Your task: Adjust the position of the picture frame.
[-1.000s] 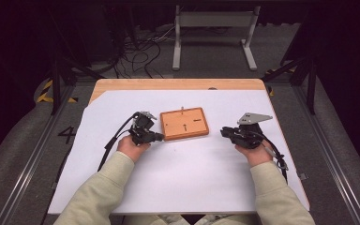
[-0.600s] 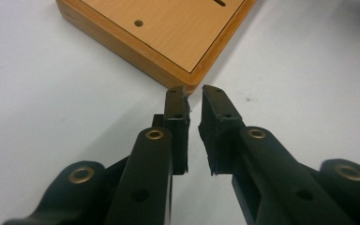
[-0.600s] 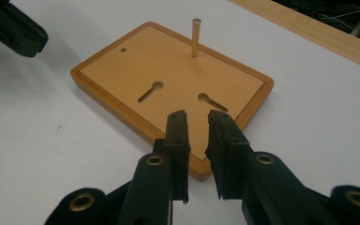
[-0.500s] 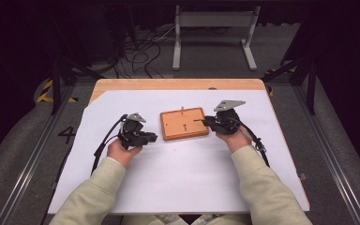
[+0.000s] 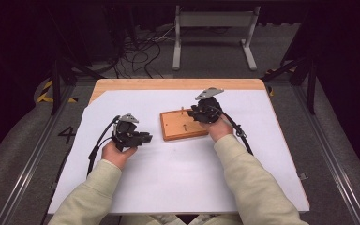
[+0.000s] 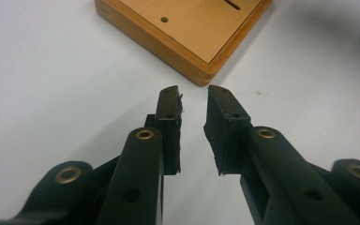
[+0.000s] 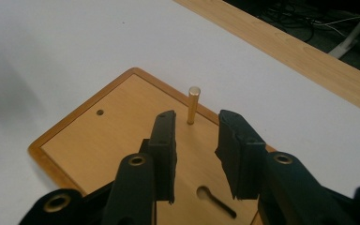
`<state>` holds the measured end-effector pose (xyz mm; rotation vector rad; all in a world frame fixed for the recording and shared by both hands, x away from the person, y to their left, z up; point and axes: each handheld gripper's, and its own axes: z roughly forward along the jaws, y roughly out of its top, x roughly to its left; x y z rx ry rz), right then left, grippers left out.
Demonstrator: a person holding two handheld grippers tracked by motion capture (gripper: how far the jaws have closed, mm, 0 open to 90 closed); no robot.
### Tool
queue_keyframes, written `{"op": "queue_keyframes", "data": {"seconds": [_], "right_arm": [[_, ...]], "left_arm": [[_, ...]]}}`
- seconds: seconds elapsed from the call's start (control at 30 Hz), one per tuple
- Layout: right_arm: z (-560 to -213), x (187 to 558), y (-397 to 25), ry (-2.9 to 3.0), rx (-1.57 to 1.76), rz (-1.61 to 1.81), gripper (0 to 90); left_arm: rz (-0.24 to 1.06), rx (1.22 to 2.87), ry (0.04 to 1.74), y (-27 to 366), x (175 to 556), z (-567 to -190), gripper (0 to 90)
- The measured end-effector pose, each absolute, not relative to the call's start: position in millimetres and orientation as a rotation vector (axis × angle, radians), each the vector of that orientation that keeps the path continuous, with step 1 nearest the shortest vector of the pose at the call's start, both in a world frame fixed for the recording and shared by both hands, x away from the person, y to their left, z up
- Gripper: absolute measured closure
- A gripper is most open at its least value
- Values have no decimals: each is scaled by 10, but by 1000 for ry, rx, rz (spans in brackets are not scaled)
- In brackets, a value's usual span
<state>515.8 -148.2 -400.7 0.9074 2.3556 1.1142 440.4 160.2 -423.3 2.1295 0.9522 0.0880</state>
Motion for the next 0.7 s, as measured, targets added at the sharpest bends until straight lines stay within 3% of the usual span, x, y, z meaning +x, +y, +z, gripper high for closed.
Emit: {"op": "queue_keyframes", "data": {"seconds": [0.2,0.57,0.7], "right_arm": [[-4103,5321,-1258,2387,904,1056,659],[-4249,5442,-1182,2366,932,1044,821],[-4247,5437,-1180,2369,931,1043,834]], "left_arm": [[86,2125,957,1633,4403,-4244,728],[71,2116,966,1642,4435,-4277,720],[66,2115,965,1637,4438,-4282,719]]}}
